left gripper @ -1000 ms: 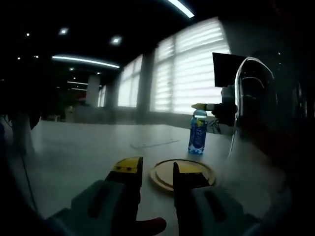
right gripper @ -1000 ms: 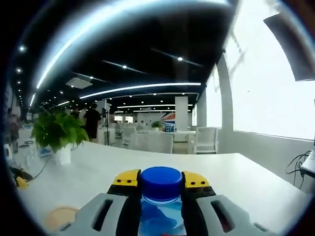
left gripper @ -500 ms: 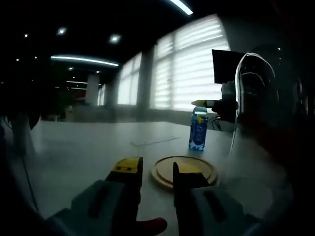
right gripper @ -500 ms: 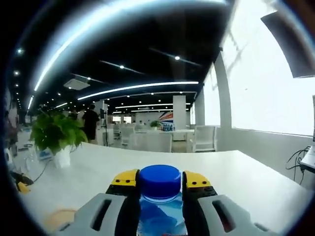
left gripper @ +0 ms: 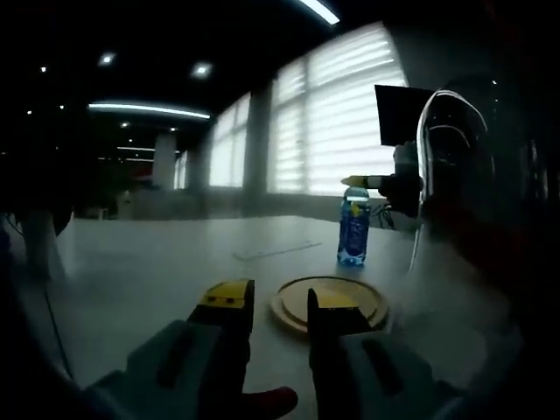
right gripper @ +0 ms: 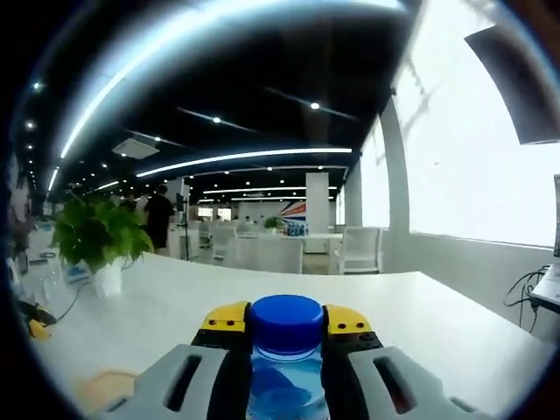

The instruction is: Open the cover put in the Mizone put the cover back on

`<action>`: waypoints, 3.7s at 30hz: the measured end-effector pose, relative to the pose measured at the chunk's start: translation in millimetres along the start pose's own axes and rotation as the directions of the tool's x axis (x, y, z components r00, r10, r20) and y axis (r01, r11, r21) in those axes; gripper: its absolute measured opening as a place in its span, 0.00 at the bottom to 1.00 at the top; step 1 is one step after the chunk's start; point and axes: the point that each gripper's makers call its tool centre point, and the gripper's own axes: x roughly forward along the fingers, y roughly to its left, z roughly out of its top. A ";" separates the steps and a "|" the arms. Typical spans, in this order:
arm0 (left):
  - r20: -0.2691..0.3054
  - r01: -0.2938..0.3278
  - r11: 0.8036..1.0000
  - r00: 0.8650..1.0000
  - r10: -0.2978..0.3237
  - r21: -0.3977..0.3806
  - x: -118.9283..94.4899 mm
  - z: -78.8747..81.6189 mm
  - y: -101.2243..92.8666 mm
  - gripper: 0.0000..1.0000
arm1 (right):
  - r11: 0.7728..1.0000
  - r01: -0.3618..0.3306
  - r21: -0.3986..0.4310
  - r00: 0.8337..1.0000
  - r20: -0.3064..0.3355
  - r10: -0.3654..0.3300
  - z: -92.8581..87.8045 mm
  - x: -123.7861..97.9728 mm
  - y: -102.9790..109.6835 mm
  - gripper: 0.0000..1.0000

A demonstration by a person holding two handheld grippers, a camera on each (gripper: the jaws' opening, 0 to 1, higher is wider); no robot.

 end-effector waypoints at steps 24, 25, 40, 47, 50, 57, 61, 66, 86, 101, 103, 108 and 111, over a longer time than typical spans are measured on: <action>-0.023 0.023 1.000 0.999 -0.022 0.012 3.4 -7.0 -6.0 0.18 | 1.000 -0.020 0.024 0.999 -0.034 0.021 1.0 -1.6 4.8 0.23; -0.023 0.024 1.000 0.999 -0.024 0.008 3.5 -7.2 -6.0 0.18 | 0.999 -0.025 0.023 0.999 -0.036 0.025 1.1 -1.9 6.0 0.23; -0.006 0.008 1.000 1.000 -0.008 -0.009 1.1 -2.8 -2.6 0.18 | 0.990 -0.138 -0.009 0.990 -0.015 0.138 15.7 -12.4 52.1 0.22; -0.014 0.003 1.000 1.000 -0.003 -0.015 1.6 -5.6 -0.1 0.18 | 0.982 -0.191 -0.005 0.981 -0.024 0.190 14.8 -14.1 72.1 0.22; -0.013 0.000 1.000 1.000 0.000 -0.013 1.6 -5.4 0.4 0.18 | 0.979 -0.205 -0.011 0.978 -0.025 0.205 14.3 -14.3 77.3 0.22; 0.003 -0.004 1.000 1.000 0.004 -0.028 -0.6 -1.3 2.1 0.18 | 0.974 -0.224 -0.024 0.974 -0.026 0.224 15.0 -14.9 85.9 0.22; 0.008 0.001 1.000 1.000 -0.001 -0.018 -1.0 0.1 1.7 0.17 | 0.970 -0.243 -0.028 0.970 -0.018 0.243 17.8 -16.7 90.6 0.22; 0.005 0.013 1.000 1.000 -0.013 -0.014 -0.4 -0.3 -1.6 0.17 | 0.961 -0.276 -0.018 0.961 -0.002 0.276 25.3 -19.8 98.6 0.22; 0.005 0.033 0.999 0.999 -0.033 -0.007 0.4 -0.1 -9.4 0.17 | 0.828 -0.561 -0.007 0.826 0.062 0.560 56.7 -53.0 204.7 0.22; 0.009 0.038 0.999 0.999 -0.038 -0.006 0.3 1.9 -10.1 0.17 | 0.792 -0.609 0.034 0.792 -0.007 0.610 26.2 -40.0 225.8 0.23; 0.013 0.036 0.999 0.999 -0.036 -0.013 -0.1 2.7 -9.1 0.17 | 0.788 -0.615 0.032 0.788 -0.017 0.616 24.0 -40.9 224.8 0.23; 0.008 0.042 0.999 0.999 -0.042 -0.014 0.2 1.0 -11.1 0.17 | 0.777 -0.629 0.012 0.777 -0.015 0.629 25.1 -43.4 227.5 0.23; 0.000 0.046 0.999 0.999 -0.046 -0.010 1.2 -1.0 -12.2 0.17 | 0.777 -0.630 0.013 0.777 -0.010 0.630 25.0 -43.5 226.8 0.23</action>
